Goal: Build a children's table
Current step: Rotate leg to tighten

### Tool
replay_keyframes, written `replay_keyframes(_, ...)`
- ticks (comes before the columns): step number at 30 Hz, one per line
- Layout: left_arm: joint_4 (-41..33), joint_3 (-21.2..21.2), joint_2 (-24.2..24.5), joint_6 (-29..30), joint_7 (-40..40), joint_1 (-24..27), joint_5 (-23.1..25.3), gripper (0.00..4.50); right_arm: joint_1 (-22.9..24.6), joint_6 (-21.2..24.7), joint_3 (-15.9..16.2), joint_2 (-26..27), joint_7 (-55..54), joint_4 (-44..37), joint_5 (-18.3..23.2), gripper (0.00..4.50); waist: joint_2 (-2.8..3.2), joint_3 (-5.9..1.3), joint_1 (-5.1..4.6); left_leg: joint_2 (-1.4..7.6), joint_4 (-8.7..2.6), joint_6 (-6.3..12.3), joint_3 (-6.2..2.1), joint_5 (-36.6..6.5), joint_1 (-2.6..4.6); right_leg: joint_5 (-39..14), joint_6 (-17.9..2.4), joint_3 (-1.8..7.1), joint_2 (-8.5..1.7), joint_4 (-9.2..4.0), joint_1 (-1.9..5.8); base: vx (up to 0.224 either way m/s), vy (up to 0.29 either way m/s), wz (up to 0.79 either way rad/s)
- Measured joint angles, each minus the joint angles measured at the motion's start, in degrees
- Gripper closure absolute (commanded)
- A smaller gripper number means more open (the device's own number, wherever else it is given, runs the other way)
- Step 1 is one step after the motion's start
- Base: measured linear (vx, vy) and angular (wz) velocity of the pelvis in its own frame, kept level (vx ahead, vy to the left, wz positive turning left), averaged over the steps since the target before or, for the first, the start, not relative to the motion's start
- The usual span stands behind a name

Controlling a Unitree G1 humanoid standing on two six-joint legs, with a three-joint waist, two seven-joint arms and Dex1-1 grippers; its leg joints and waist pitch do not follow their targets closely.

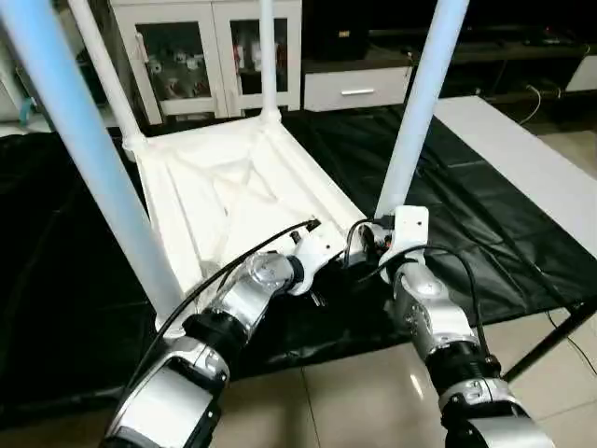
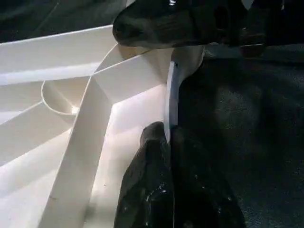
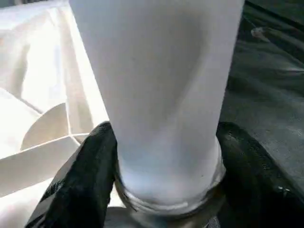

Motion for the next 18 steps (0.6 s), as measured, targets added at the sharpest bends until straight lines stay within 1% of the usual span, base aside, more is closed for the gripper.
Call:
replay_keyframes(1, 0.1, 0.0, 0.3, -0.5, 0.0, 0.0, 0.0, 4.5, 0.7, -0.8, 0.2, -0.2, 1.2, -0.7, -0.4, 1.08, -0.03, 0.03, 0.06, 0.01, -0.11, 0.01, 0.04, 0.0, 0.0, 0.0, 0.0, 0.0, 0.0, 0.01, -0.02, 0.0, 0.0, 0.0)
replay_keyframes(3, 0.4, 1.2, 1.7, -1.1, 1.4, -0.1, 0.0, 4.5, 2.4, -1.4, 3.2, -0.2, 5.1, -3.2, -0.9, 0.99, -0.18, 0.16, -0.75, 0.04, -0.21, 0.01, 0.02, 0.0, -0.13, 0.4, 0.2, -0.06, 0.03, 0.06, -0.17, 0.0, 0.0, 0.0)
replay_keyframes(4, 0.7, 2.6, 2.6, -1.2, 2.8, -0.4, 0.0, 4.5, 3.2, -1.6, 6.2, 0.1, 7.9, -4.8, -1.6, 0.87, -0.38, 0.3, -1.26, 0.04, -0.2, -0.01, -0.41, 0.0, -0.12, 0.4, 0.2, -0.35, 0.14, 0.04, -0.33, -0.015, -0.014, -0.27)
replay_keyframes(5, 0.7, 3.4, 3.0, -1.4, 3.4, -0.4, 0.0, 4.5, 3.3, -1.6, 7.9, 0.2, 9.4, -5.8, -1.9, 0.74, -0.5, 0.37, -1.49, 0.03, -0.17, -0.04, -0.88, 0.0, -0.28, 0.4, 0.2, -0.64, 0.25, -0.07, -0.45, -0.015, -0.014, -0.27)
replay_keyframes(6, 0.6, 3.9, 3.2, -1.7, 2.9, -0.4, -0.3, 4.5, 3.4, -1.4, 9.2, -0.2, 10.7, -7.4, -2.2, 0.65, -0.51, 0.38, -1.43, 0.04, -0.12, -0.09, -1.07, 0.1, -0.45, 0.4, 0.2, -0.86, 0.28, -0.11, -0.58, 0.011, -0.009, -0.21)
replay_keyframes(7, 0.1, 4.2, 3.5, -2.7, 0.7, -0.2, -1.4, 4.5, 3.4, -0.9, 10.5, -1.1, 12.5, -9.8, -2.4, 0.58, -0.5, 0.37, -1.07, 0.06, -0.07, -0.09, -1.04, 0.1, -0.57, 0.7, 0.0, -0.91, 0.27, -0.08, -0.68, 0.0, 0.0, 0.0)
replay_keyframes(9, -1.8, 4.2, 4.3, -4.0, -4.7, 1.0, -3.2, 4.5, 3.6, 0.8, 11.0, -4.5, 15.3, -13.3, -2.4, 0.52, -0.54, 0.35, -0.04, 0.1, -0.01, -0.09, -0.73, 0.1, -0.44, 1.7, -0.4, -0.48, 0.29, 0.02, -0.72, 0.075, -0.019, 0.13)
replay_keyframes(10, -3.2, 4.2, 5.0, -5.3, -7.6, 2.2, -4.5, 4.5, 4.3, 1.8, 11.4, -6.8, 18.2, -15.3, -2.3, 0.35, -0.54, 0.34, 0.68, 0.19, -0.01, -0.09, -0.52, 0.1, -0.39, 1.7, -0.3, -0.22, 0.38, 0.12, -0.63, 0.089, -0.01, 0.15)
replay_keyframes(11, -4.1, 3.9, 6.0, -5.5, -9.9, 2.6, -5.1, 4.5, 5.1, 2.5, 11.8, -7.7, 20.3, -16.9, -2.3, 0.23, -0.55, 0.34, 1.09, 0.47, 0.01, -0.09, -0.34, 0.1, -0.41, 1.6, -0.2, -0.15, 0.58, 0.09, -0.69, 0.0, 0.0, 0.0)
replay_keyframes(13, -5.9, 3.8, 8.7, -5.5, -14.9, 3.4, -6.6, 4.5, 7.0, 3.8, 13.6, -11.1, 26.3, -21.1, -1.4, 0.15, -0.5, 0.32, 1.55, 0.87, 0.36, 0.11, -0.35, 0.2, -0.63, 1.4, -0.1, -0.24, 0.89, 0.08, -0.76, 0.076, -0.004, -0.05)
replay_keyframes(15, -8.1, 3.6, 10.9, -5.3, -19.2, 4.4, -7.7, 4.5, 9.0, 5.3, 15.2, -15.6, 32.8, -25.6, 0.1, 0.07, -0.5, 0.32, 2.01, 0.89, 0.4, 0.37, -0.31, 0.1, -0.77, 1.3, -0.3, -0.28, 0.9, 0.07, -0.83, 0.07, 0.004, -0.03)
replay_keyframes(18, -9.8, 2.7, 12.9, -5.0, -25.0, 4.8, -8.0, 4.5, 11.9, 8.0, 16.4, -21.5, 40.3, -31.9, 2.0, 0.03, -0.51, 0.32, 2.84, 0.84, 0.48, 0.47, -0.2, -0.1, -0.77, 1.1, -0.6, -0.23, 0.86, 0.07, -0.77, 0.0, 0.0, 0.0)
